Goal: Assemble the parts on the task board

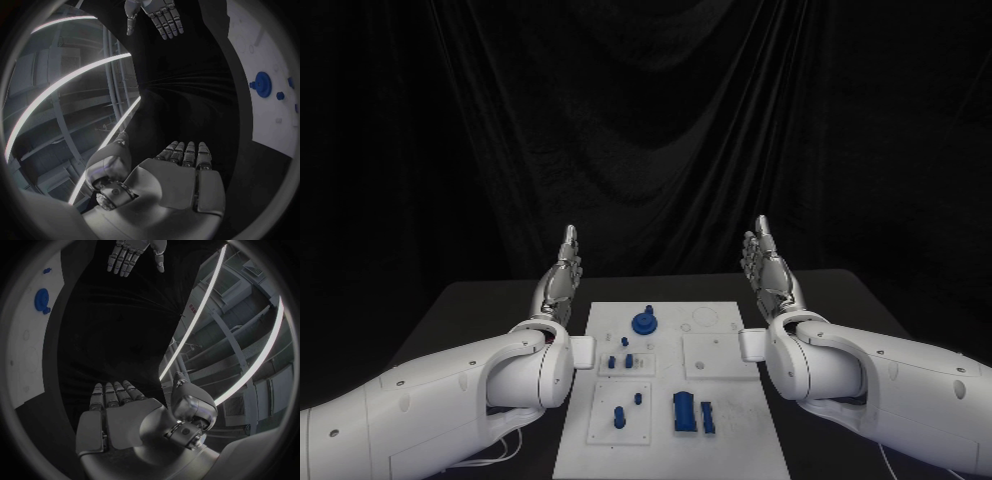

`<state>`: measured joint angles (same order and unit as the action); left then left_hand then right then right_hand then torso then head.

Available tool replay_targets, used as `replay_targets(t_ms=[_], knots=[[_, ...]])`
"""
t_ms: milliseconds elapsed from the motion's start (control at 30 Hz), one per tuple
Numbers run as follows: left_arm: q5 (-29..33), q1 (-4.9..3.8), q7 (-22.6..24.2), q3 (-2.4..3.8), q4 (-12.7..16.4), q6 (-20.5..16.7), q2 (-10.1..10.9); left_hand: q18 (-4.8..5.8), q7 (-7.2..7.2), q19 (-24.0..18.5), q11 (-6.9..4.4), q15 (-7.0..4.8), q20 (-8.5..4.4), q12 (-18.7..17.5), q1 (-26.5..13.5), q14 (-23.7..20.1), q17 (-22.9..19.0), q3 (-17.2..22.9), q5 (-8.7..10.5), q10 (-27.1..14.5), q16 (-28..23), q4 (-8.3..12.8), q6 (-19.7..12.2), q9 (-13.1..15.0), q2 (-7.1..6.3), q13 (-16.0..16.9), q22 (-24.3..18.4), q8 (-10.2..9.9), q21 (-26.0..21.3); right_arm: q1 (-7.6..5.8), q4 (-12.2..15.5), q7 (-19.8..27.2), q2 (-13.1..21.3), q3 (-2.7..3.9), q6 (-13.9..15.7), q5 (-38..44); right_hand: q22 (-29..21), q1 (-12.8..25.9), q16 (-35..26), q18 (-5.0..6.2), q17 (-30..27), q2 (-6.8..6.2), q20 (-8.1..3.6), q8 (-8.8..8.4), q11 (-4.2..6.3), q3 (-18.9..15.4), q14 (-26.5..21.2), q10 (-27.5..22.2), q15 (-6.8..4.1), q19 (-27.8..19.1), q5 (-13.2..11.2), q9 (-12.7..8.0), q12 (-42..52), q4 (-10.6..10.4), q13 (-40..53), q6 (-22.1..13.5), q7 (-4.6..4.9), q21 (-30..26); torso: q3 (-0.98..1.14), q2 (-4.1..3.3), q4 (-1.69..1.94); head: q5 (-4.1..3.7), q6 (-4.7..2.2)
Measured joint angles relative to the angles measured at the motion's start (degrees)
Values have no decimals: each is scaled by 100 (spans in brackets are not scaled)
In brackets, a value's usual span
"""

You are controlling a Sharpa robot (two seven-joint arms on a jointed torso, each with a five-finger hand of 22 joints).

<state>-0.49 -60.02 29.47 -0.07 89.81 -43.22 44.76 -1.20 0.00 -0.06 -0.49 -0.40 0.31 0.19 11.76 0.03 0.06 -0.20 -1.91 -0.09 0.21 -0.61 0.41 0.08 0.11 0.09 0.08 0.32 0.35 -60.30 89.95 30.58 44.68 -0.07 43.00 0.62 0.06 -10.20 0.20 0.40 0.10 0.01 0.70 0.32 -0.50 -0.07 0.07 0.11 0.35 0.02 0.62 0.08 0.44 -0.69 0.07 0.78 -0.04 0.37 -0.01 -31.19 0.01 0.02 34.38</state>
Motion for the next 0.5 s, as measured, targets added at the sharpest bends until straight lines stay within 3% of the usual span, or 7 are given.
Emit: replay_targets(t_ms=[100, 200, 267, 300, 400, 500], knots=[[18, 0, -8, 0, 0, -21, 0, 0, 0, 0, 0, 0, 0, 0, -128, 0, 0, 15, 73, 0, 0, 15, 0, 0, -2, -1, 0, 0, 0, 0, 0, -6, 0, 0, 12, -24, 0, 85, 0, 0, 0, -1, 0, 0, 0, -5, 0, 0, 0, 0, -23, 0, 0, 26, 0, -20, 20, 0, 0, 1, 0, 0, -1], [27, 0, -13, 0, 0, -32, 0, -1, 0, 0, 0, 0, 0, 0, -246, 0, 1, 15, 111, 0, 0, 15, 0, 0, -5, -2, 0, 0, 0, 0, 0, -10, 0, 0, 20, -43, 0, 459, 0, 0, -1, -1, -42, 0, 20, 0, 0, -20, 0, 0, -23, 1, -24, 32, 0, -42, -2, 0, 1, 1, -1, -3, -1], [31, 0, -15, 0, 0, -38, 0, 4, 0, 0, 0, 0, 0, 0, -403, 0, 1, 20, 145, 0, 0, 20, 0, 1, -20, -3, 1, 0, 0, 0, 0, -12, 0, 0, 23, -50, 0, 929, 0, 0, -3, -4, -41, 0, 20, 0, 0, -20, 0, 0, -23, 1, -24, 31, 0, -42, -2, 0, 0, 1, -1, -4, -1], [33, 0, -16, 0, 0, -40, 0, 81, 0, 0, 0, 0, 0, 0, -540, 0, 1, 31, 165, 0, 0, 31, 0, 1, -14, -3, 1, 0, 0, 0, 0, -13, 0, 0, 25, -53, 0, 970, 0, 0, -4, 8, -42, 0, 20, 0, 0, -20, 0, 0, -23, 1, -24, 31, 0, -42, -2, 0, 0, 1, -1, -4, -1], [39, 0, -19, 0, 1, -46, 0, 89, 0, 0, 0, 0, 0, 0, -1123, 0, 2, 31, 175, 0, 0, 31, 0, 1, -10, -4, 1, 0, 0, 0, -1, -15, 0, 0, 28, -59, 1, 985, 0, 1, -5, -7, -41, 0, 20, 0, 0, -20, 0, 0, -23, 1, -24, 31, 0, -42, -2, 0, 0, 1, -1, -4, -1], [43, 0, -21, 0, 1, -51, 0, 89, 0, 0, 0, 0, 0, 0, -1141, 0, 3, 31, 175, 0, 0, 31, 0, 1, -14, -4, 1, 0, 0, 0, -1, -16, 0, 0, 31, -66, 1, 984, 0, 1, -5, -8, -41, 0, 20, 0, 0, -20, 0, 0, -23, 2, -24, 31, 0, -42, -2, 0, 0, 1, -2, -2, -1]])
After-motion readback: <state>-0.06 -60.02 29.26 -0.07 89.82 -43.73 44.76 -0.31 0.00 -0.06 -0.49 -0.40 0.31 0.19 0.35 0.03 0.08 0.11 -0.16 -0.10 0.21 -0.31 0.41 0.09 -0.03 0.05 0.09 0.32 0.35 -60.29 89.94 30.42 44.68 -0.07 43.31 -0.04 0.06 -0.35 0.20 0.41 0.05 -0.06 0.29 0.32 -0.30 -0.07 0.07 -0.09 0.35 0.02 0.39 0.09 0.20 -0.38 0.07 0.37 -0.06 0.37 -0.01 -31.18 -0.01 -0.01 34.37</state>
